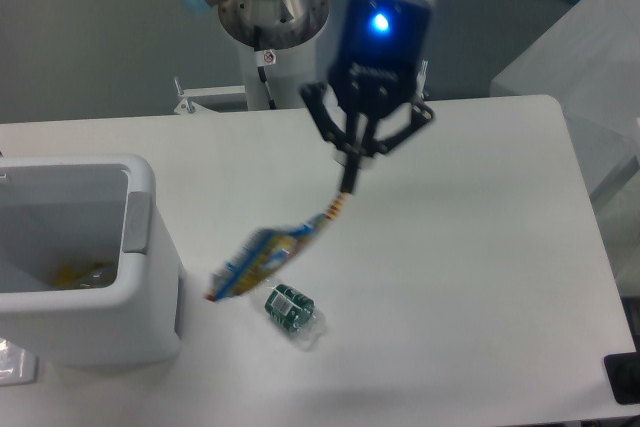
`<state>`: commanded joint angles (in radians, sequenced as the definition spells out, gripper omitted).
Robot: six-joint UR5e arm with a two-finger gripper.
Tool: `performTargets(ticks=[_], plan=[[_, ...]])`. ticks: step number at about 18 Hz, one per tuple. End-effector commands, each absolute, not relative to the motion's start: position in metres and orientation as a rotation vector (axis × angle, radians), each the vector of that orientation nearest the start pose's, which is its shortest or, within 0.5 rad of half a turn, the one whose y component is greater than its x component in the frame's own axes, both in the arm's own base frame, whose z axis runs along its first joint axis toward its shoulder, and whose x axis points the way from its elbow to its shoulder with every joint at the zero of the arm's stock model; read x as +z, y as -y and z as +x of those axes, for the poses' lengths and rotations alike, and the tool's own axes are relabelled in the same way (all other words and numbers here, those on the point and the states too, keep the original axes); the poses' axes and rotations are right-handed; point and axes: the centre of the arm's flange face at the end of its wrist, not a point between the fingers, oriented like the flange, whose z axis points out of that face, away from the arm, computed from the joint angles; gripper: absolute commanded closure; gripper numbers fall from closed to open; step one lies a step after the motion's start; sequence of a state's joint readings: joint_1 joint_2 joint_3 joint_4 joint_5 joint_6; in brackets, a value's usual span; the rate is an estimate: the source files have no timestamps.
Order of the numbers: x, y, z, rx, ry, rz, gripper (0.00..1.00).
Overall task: Place the trash in the trash can
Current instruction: 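Carry the wrapper over the white bin and open the gripper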
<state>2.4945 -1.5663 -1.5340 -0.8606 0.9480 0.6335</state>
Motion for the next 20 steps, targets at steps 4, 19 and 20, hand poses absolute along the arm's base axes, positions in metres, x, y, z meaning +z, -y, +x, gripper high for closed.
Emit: performTargets(ticks=[4, 19, 20], plan=[[0.611, -0.469, -0.255, 0.080, -0.038, -2.207, 0.89], [0.517, -0.524, -0.144, -0.167, -0.279, -2.315, 0.89], [0.510, -0.526, -0.142, -0.174, -0.291, -2.322, 0.88]])
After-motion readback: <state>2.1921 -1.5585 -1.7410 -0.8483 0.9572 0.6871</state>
